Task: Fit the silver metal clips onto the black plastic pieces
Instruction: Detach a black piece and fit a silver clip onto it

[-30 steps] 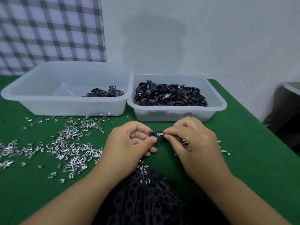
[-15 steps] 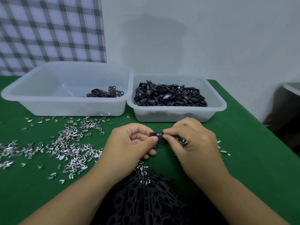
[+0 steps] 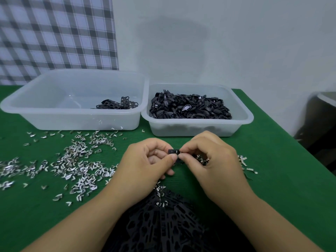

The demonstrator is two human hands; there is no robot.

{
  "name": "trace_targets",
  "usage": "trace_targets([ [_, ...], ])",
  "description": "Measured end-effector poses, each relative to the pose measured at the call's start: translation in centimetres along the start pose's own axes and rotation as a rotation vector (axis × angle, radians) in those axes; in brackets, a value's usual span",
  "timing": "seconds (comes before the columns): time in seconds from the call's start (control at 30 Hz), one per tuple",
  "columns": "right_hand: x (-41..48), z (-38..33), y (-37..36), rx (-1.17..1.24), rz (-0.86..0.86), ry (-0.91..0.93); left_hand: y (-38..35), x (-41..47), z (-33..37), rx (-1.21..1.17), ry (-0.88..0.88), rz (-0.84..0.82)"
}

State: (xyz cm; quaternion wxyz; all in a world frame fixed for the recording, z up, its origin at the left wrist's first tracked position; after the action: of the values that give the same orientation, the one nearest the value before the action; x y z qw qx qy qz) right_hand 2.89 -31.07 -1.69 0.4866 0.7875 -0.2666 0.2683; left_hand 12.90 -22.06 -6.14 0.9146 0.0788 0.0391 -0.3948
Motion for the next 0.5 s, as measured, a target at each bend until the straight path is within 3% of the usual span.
trace_targets([
  [0.23,-0.4,1.0,-0.9,0.136,-0.068,-0.175,0.1,-0.1,0.0,0.083,-0.057,0.060],
  [0.5,0.2,0.4,-1.1,0.080,-0.099,-0.119,0.4,-0.2,0.1,0.061,-0.074,0.084],
])
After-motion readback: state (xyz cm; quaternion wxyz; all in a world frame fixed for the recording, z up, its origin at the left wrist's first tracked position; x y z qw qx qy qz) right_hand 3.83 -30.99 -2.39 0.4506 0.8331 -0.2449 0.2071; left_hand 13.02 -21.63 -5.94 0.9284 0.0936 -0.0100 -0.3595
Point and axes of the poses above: each hand's wrist, its own x-axis towards the middle knuckle, its own y-axis out of the back of the hand, z = x × y, the point moved 8 cm from there along x, towards the middle knuckle, and after that the axes turned 14 degrees about y, right-handed, at the moved point
